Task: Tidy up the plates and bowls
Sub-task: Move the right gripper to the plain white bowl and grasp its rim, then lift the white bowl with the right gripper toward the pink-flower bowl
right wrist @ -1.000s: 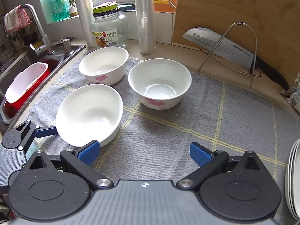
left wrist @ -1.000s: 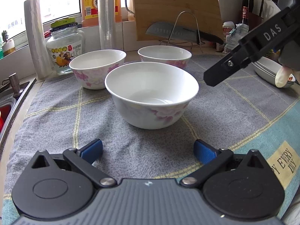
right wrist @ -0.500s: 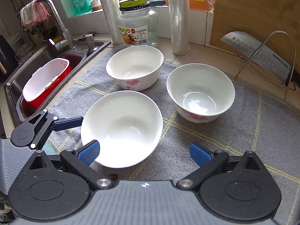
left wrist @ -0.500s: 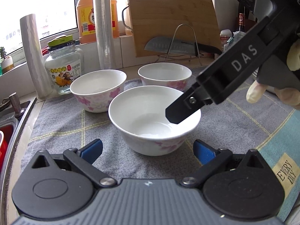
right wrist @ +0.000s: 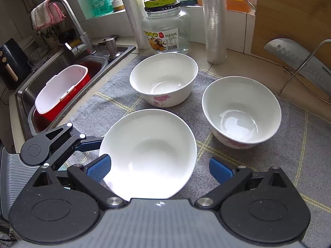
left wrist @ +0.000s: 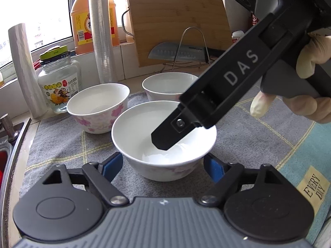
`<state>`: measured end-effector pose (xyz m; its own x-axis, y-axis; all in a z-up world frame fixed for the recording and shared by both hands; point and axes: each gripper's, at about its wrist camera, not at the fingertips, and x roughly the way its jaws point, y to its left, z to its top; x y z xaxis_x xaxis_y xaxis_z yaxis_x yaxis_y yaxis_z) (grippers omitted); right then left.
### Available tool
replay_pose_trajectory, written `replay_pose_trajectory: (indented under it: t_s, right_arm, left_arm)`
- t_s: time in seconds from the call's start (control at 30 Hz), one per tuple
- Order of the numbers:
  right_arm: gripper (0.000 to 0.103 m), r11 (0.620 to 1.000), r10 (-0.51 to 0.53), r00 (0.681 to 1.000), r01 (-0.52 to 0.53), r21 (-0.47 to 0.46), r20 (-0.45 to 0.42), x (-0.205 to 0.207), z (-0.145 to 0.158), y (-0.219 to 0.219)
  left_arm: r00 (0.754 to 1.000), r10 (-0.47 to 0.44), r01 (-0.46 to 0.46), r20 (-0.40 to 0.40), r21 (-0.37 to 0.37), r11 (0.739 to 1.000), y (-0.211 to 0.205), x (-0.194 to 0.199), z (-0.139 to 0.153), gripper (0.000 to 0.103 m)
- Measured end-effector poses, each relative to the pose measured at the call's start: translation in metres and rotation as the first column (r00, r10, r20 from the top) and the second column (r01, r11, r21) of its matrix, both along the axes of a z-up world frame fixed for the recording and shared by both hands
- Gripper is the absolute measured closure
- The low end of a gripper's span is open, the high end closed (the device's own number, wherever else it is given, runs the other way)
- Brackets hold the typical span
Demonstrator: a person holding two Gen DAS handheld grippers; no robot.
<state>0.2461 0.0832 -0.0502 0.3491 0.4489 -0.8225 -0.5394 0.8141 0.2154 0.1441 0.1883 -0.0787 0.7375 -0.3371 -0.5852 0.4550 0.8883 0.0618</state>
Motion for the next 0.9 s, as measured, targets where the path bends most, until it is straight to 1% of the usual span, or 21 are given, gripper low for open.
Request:
replay_pose_trajectory:
  t_s: [0.07,0.13,0.2,0.5,0.63,0.9]
  right_arm:
    - [0.005,1.0,0.008,1.0,-0.008,0.004,-0.004,0.002,-0.001,0.002]
    - [0.012,1.0,0.014,1.0,-0.014,0.003,-0.004,0.004,-0.001,0.003]
    - [0.015,1.0,0.02,1.0,-0.02,0.002,-0.007,0.005,-0.002,0.005]
    - [0.015,1.0,0.013,1.0,-0.013,0.019,-0.019,0.011,-0.003,0.005]
    - [0.016,1.0,0.009,1.0,-0.008,0.02,-0.022,0.011,-0.003,0.004]
    - [0.016,0.999,-0.01,0.999,0.011,0.034,-0.031,0.003,0.005,-0.007]
  left_arm:
    - [1.0,-0.003,0.003,0.001,0.001,1.0,0.0,0.0,0.0,0.018]
    - [1.0,-0.006,0.006,0.002,0.003,1.0,0.0,0.0,0.0,0.018]
    - [1.0,-0.007,0.007,0.001,0.002,1.0,0.0,0.001,0.0,0.018]
    - [1.0,-0.015,0.015,-0.002,0.005,1.0,0.001,0.002,0.001,0.018]
    - [1.0,-0.021,0.021,0.0,0.019,1.0,-0.001,0.002,0.001,0.019]
    - [0.999,-0.051,0.051,-0.006,0.029,0.998,-0.006,-0.003,0.008,0.019]
